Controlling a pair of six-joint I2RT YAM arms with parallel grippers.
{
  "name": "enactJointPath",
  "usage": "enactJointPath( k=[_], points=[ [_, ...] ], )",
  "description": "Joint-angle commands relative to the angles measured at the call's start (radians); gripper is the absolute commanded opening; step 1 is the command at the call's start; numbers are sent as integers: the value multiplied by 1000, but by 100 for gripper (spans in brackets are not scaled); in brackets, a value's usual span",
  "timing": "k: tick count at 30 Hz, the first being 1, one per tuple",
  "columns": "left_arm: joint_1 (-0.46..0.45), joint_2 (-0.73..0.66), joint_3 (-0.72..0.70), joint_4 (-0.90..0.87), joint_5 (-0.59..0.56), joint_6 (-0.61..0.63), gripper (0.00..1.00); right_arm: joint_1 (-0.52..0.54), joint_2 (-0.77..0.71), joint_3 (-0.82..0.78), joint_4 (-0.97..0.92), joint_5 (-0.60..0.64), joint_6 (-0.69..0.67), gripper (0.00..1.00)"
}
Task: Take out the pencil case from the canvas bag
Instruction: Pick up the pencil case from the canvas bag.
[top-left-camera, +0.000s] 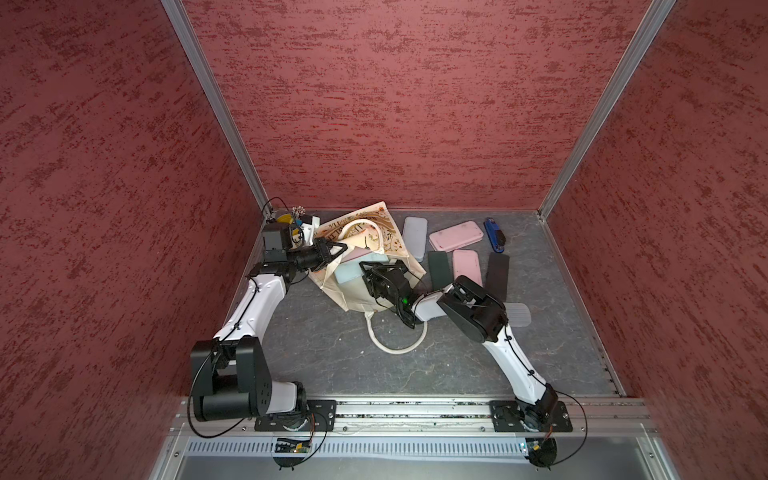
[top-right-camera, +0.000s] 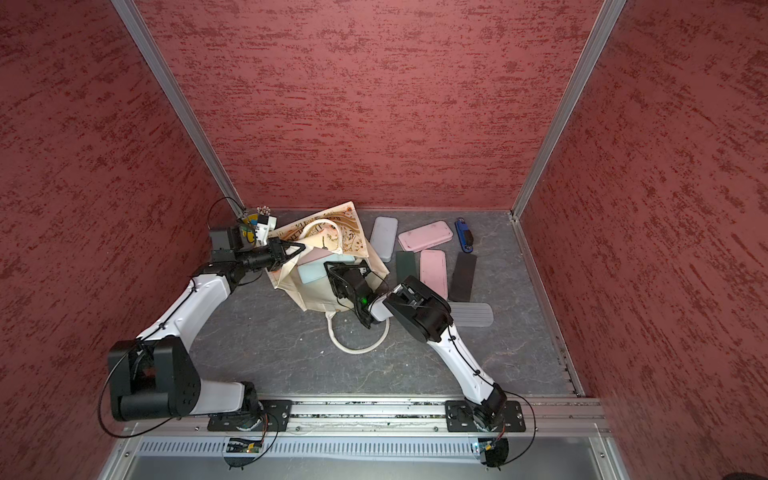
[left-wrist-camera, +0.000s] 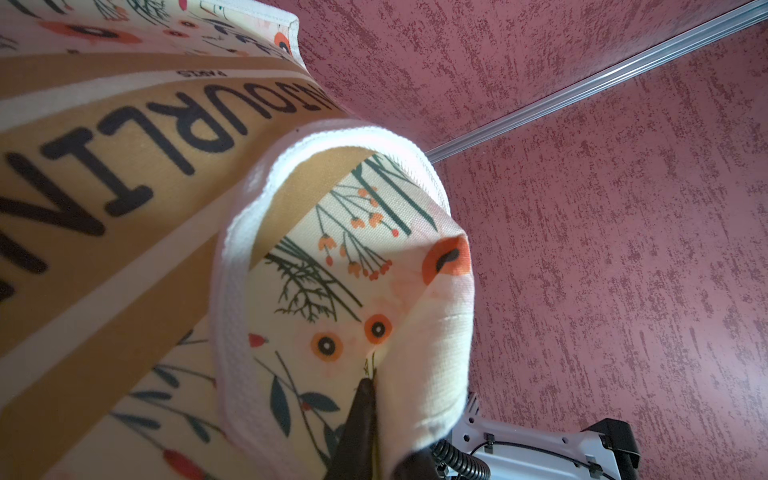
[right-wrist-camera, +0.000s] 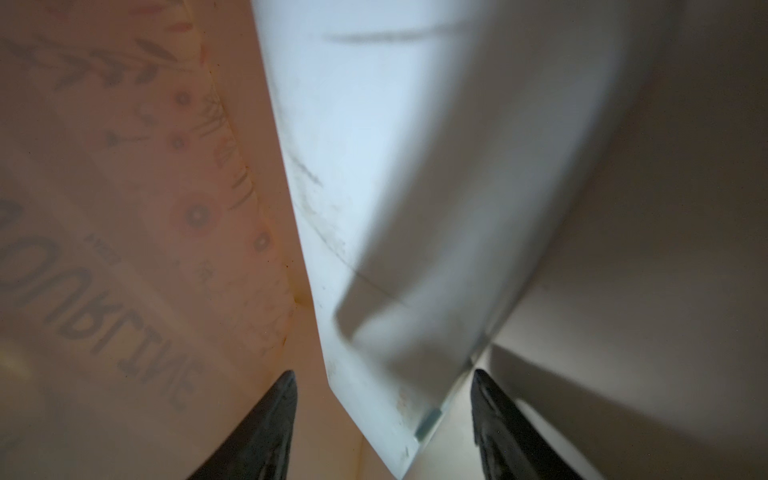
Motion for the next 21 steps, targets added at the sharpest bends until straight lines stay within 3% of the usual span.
enactJointPath(
  k=[1, 10, 21],
  points=[
    [-4, -14, -8, -5, 26, -9, 3, -9, 1, -10, 60, 31, -27, 66],
    [-4, -14, -8, -6, 24, -7, 3, -9, 6, -38, 109, 47, -16, 64],
    [-5, -7, -9, -7, 21, -9, 3, -16, 21, 27, -178, 42, 63, 71]
  ],
)
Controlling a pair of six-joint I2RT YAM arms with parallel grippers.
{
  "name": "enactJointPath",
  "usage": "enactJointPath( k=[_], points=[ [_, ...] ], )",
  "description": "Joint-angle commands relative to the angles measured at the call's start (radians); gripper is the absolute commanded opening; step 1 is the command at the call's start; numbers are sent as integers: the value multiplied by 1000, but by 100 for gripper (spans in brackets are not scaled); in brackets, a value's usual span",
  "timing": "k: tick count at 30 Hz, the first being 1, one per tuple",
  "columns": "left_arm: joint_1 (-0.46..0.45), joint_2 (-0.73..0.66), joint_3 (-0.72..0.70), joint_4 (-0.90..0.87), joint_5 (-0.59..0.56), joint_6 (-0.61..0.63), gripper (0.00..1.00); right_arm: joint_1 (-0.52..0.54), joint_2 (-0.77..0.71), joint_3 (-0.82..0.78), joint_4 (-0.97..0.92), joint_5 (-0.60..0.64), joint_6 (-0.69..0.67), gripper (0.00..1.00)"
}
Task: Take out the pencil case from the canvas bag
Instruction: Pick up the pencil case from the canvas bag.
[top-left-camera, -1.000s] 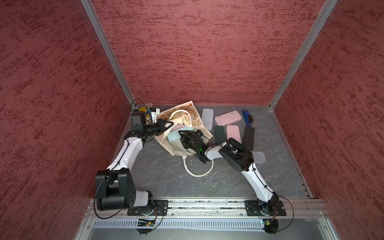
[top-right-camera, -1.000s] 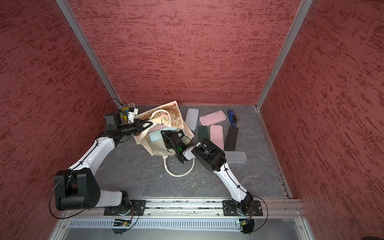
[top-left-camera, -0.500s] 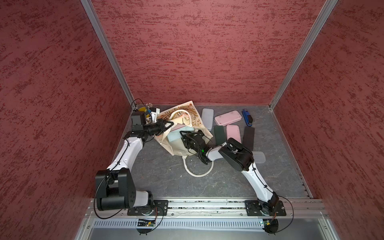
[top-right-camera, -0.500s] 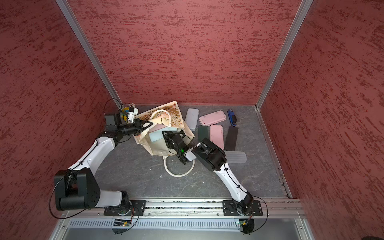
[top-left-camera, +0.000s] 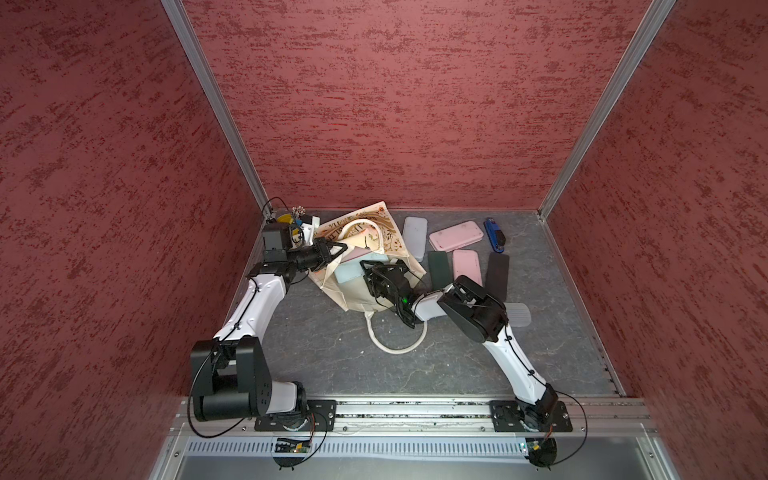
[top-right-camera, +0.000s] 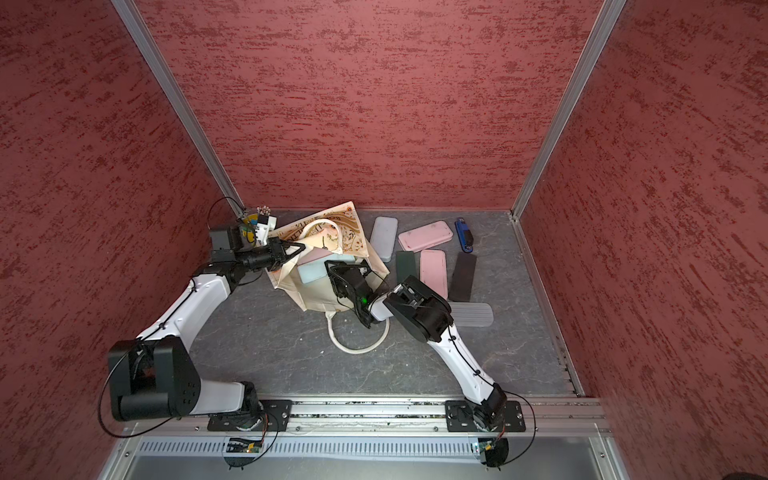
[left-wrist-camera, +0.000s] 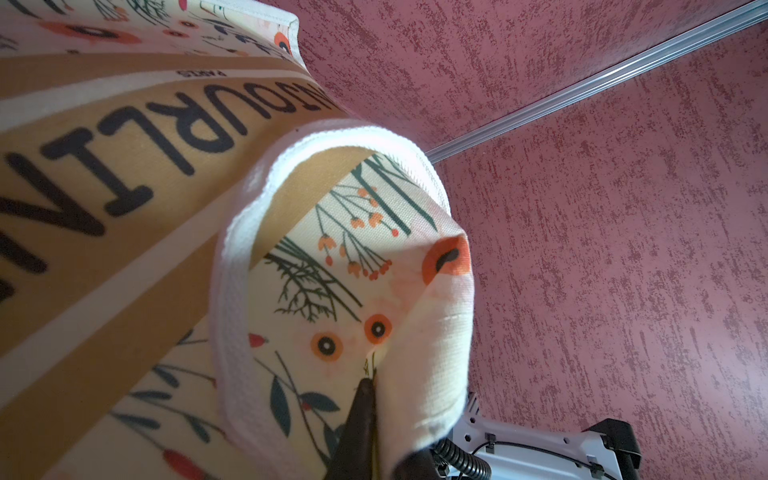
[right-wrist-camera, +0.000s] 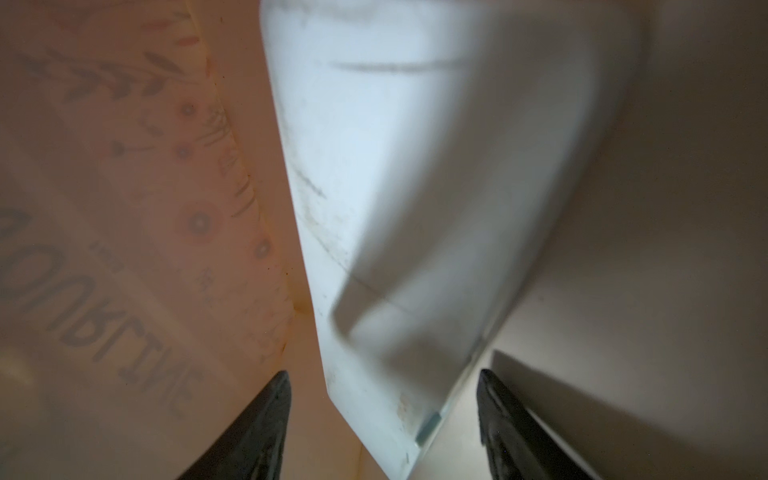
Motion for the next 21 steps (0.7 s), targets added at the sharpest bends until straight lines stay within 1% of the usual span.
enactJointPath(
  k=[1, 8, 12, 21],
  points=[
    [-6, -6, -10, -7, 21, -9, 3, -15, 24, 19, -150, 22, 58, 71],
    [-7, -2, -10, -6, 20, -9, 3, -23, 51, 60, -202, 33, 116, 71],
    [-6, 1, -8, -7, 20, -9, 3, -25, 60, 81, -208, 42, 116, 71],
    [-7, 7, -8, -6, 19, -9, 3, -28, 50, 59, -57, 58, 30, 67]
  ],
)
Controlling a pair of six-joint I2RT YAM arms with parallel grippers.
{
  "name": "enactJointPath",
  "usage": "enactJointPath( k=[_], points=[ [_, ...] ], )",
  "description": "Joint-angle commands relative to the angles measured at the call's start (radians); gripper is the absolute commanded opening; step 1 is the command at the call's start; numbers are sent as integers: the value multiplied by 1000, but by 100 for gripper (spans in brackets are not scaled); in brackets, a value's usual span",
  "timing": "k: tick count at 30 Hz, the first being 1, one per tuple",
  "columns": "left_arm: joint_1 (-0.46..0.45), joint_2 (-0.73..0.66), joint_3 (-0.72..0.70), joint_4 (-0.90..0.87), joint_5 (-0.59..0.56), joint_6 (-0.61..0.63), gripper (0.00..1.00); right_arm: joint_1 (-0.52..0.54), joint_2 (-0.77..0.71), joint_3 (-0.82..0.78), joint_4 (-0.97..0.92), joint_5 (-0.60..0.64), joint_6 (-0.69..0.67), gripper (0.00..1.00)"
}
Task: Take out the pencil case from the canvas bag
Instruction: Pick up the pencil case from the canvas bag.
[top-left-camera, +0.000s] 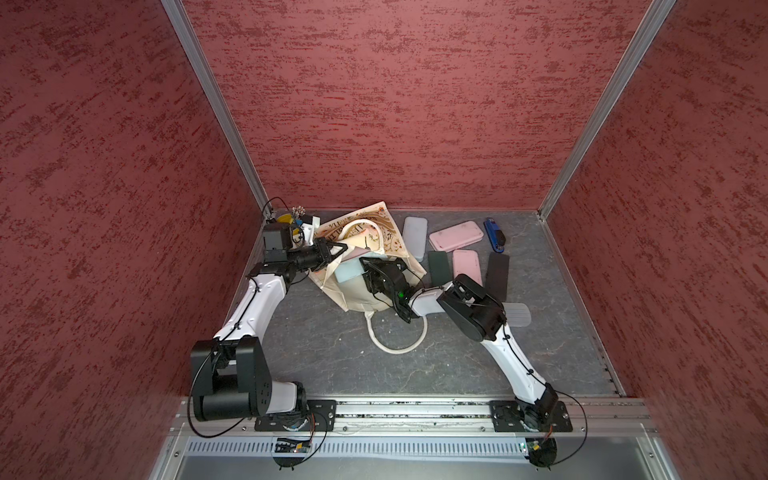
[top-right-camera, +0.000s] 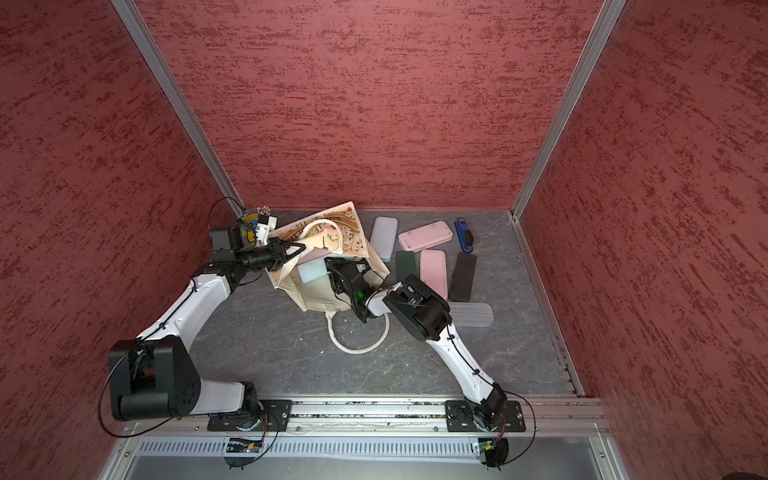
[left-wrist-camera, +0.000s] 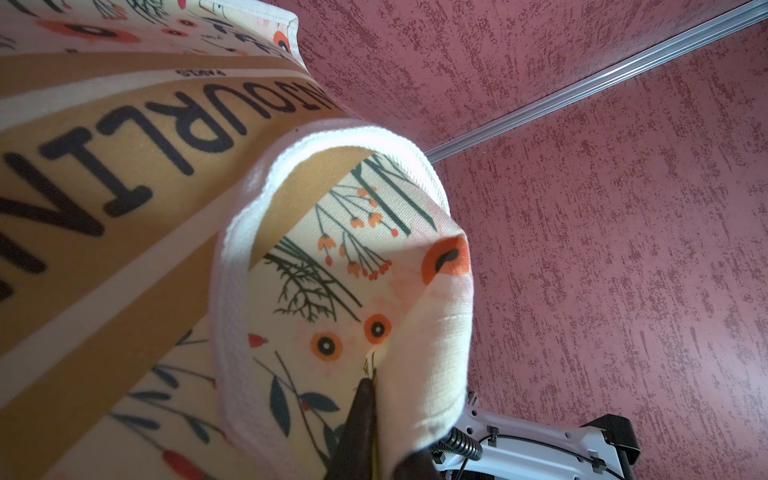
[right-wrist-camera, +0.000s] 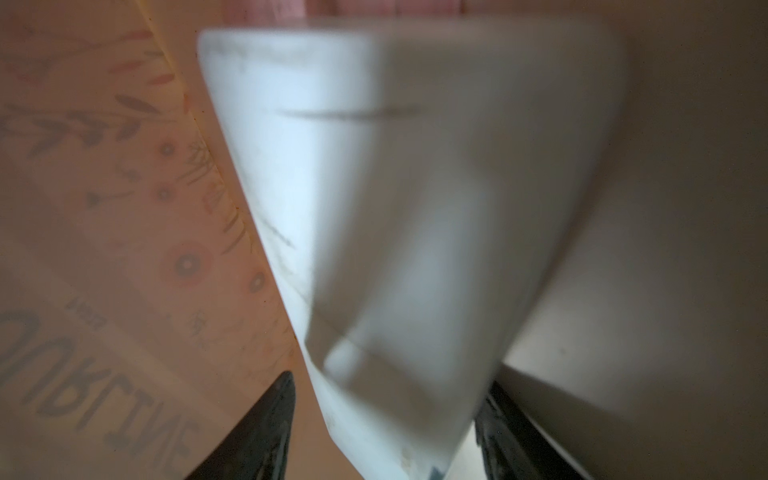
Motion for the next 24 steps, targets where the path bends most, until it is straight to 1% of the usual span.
enactJointPath(
  k=[1, 10, 24],
  points=[
    [-4, 8, -8, -7, 20, -10, 3, -20, 19, -30, 38, 47, -39, 67],
    [-4, 10, -7, -8, 18, -7, 3, -18, -46, -74, 142, 89, -159, 65],
    [-4, 10, -7, -12, 17, -9, 3, -17, -70, -97, 249, 94, -174, 62]
  ],
)
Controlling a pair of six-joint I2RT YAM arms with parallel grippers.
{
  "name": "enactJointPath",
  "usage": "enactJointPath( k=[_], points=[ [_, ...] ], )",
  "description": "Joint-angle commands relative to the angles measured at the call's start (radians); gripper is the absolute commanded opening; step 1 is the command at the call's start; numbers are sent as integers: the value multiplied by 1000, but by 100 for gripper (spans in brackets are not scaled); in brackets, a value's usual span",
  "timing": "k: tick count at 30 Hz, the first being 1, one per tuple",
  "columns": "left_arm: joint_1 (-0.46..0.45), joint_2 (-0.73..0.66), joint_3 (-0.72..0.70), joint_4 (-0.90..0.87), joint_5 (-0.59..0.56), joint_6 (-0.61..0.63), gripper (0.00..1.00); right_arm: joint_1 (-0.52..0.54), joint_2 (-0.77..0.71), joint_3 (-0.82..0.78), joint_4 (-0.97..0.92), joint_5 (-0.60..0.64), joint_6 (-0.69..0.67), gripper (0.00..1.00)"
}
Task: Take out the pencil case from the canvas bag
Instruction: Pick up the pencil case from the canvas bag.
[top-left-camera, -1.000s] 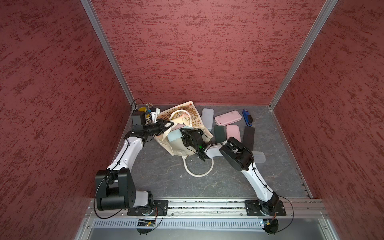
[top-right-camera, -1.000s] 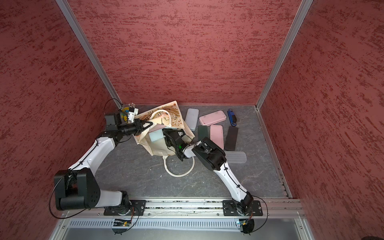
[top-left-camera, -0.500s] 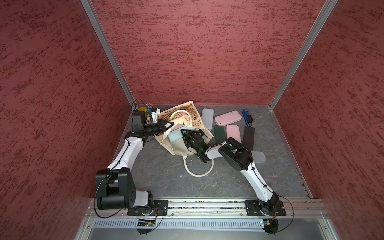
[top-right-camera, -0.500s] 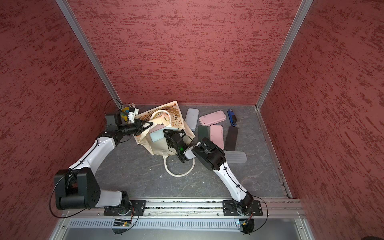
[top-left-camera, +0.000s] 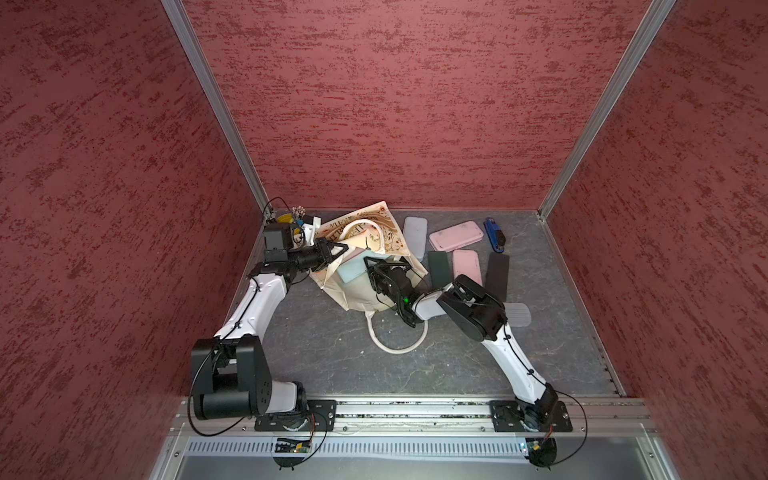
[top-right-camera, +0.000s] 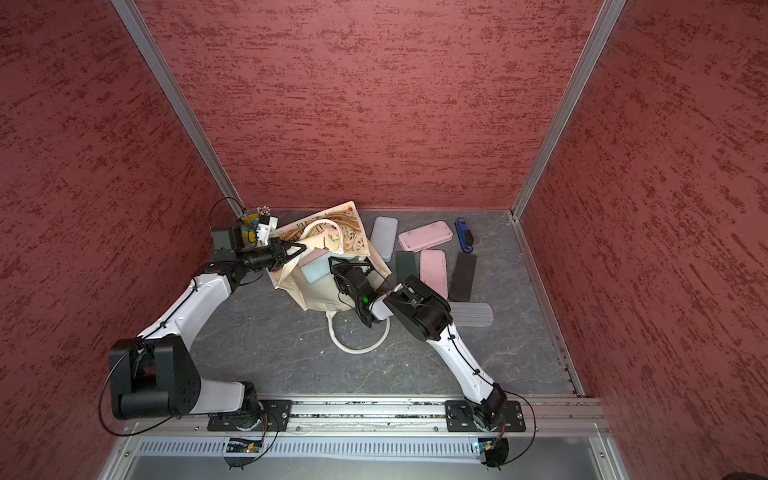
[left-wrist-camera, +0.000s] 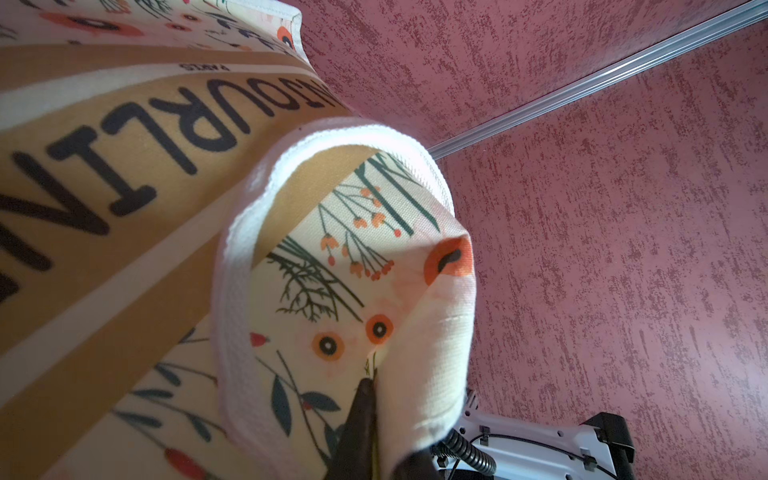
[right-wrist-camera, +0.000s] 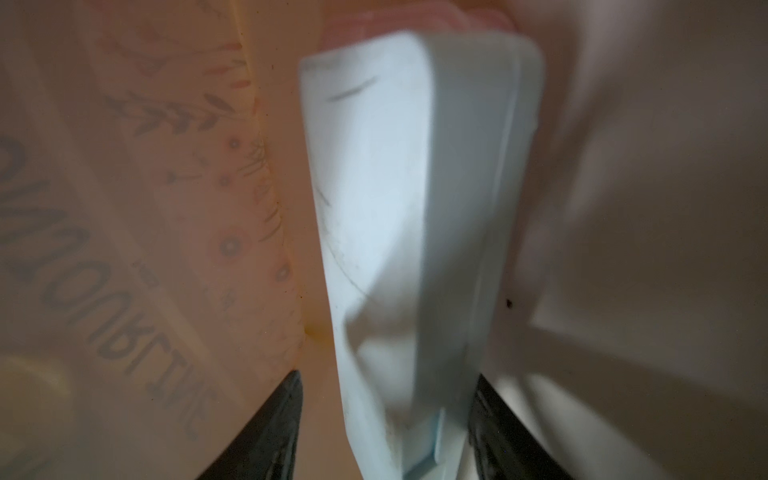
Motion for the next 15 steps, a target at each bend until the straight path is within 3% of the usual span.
enactJointPath(
  k=[1, 15],
  points=[
    [-2, 3, -7, -11, 16, -9, 3, -14, -61, -13, 81, 35, -19, 62],
    [-4, 5, -7, -12, 15, -10, 3, -10, -80, -2, 68, 28, -55, 61]
  ],
)
